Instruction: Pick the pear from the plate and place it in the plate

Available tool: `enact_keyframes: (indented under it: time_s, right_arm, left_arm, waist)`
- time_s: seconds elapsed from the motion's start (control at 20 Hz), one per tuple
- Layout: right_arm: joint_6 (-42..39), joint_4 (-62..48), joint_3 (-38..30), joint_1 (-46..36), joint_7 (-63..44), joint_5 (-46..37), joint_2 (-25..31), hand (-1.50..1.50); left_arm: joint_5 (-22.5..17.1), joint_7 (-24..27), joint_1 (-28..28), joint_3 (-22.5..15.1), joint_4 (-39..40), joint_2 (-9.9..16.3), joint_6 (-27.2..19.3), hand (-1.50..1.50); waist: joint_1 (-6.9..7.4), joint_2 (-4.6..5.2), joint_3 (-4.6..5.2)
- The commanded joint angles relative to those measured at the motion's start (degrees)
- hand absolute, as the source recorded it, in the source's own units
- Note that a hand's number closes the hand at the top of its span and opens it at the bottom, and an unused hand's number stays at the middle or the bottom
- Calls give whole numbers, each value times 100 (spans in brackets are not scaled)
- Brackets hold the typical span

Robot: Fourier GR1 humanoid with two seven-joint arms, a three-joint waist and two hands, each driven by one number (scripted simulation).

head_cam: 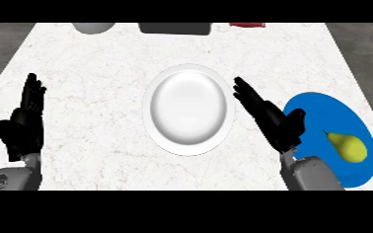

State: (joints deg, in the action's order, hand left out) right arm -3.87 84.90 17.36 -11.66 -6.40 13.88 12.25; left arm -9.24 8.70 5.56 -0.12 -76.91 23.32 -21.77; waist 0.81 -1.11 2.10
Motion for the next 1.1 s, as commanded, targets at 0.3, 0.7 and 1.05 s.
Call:
enact_keyframes:
  time_s: [0.3,0.7,1.05]
  right_arm:
    - [-1169,-209,543,-1039,-585,-1666,2132,150]
    - [-267,-841,-733,625,2026,-1605,2023,-150]
    - [136,-60,-1273,1245,1989,-2109,2508,-150]
  left_arm:
    - [-83,5,7,-643,141,-155,994,0]
    - [-116,160,-239,-813,135,-397,1526,0]
    - [-60,110,-195,-595,198,-416,1632,0]
  waist:
    - [67,-64,-13]
    - [-106,112,-212]
    - [-121,104,-208]
